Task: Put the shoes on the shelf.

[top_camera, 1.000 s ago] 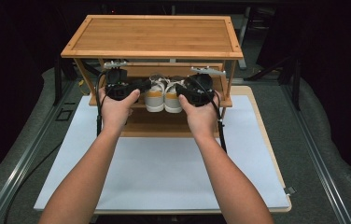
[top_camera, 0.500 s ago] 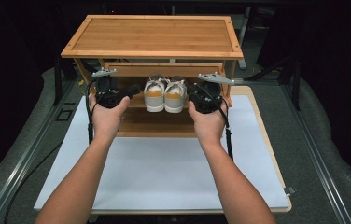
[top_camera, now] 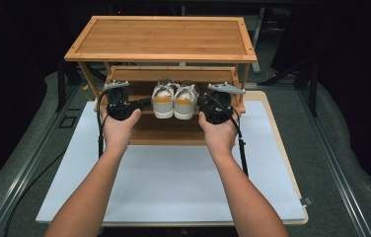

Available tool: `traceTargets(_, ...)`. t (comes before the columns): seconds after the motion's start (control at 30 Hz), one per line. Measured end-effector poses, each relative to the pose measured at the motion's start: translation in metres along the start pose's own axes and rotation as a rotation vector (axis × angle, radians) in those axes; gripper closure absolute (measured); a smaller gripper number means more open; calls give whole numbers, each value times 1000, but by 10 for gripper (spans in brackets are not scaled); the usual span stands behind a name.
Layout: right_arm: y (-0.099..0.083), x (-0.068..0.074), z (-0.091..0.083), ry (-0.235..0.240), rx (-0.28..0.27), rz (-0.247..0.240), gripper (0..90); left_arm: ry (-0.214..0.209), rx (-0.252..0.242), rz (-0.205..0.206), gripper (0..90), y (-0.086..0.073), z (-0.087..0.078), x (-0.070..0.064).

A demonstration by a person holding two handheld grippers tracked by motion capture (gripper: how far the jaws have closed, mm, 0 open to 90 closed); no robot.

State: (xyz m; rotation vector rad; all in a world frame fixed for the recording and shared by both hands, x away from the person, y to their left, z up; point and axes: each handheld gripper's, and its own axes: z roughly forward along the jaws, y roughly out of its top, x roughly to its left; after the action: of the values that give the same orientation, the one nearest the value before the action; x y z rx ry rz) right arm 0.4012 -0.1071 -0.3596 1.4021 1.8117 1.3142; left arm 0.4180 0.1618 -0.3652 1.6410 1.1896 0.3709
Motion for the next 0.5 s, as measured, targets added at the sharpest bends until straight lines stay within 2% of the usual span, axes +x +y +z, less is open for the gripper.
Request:
traceTargets(0.1,-3,0,6,0,3,12,900,15,-5,6,897,-2,2,-1)
traceTargets(0.17,-4,0,8,7,9,11,900,14,-7,3,898,-2,3,-1)
traceTargets(0.23,-5,-1,10,13,-13,9,900,1,-9,6,899,-1,6,0)
traceTargets(0.3,-5,-4,12,24,-15,31,900,1,-12,6,900,-1,6,1)
traceTargets(0.37,-5,-4,13,32,-12,28,900,0,-16,6,900,-1,7,1)
traceTargets(0.5,-2,-3,15,21,-3,20,900,-9,-25,1,900,0,9,4)
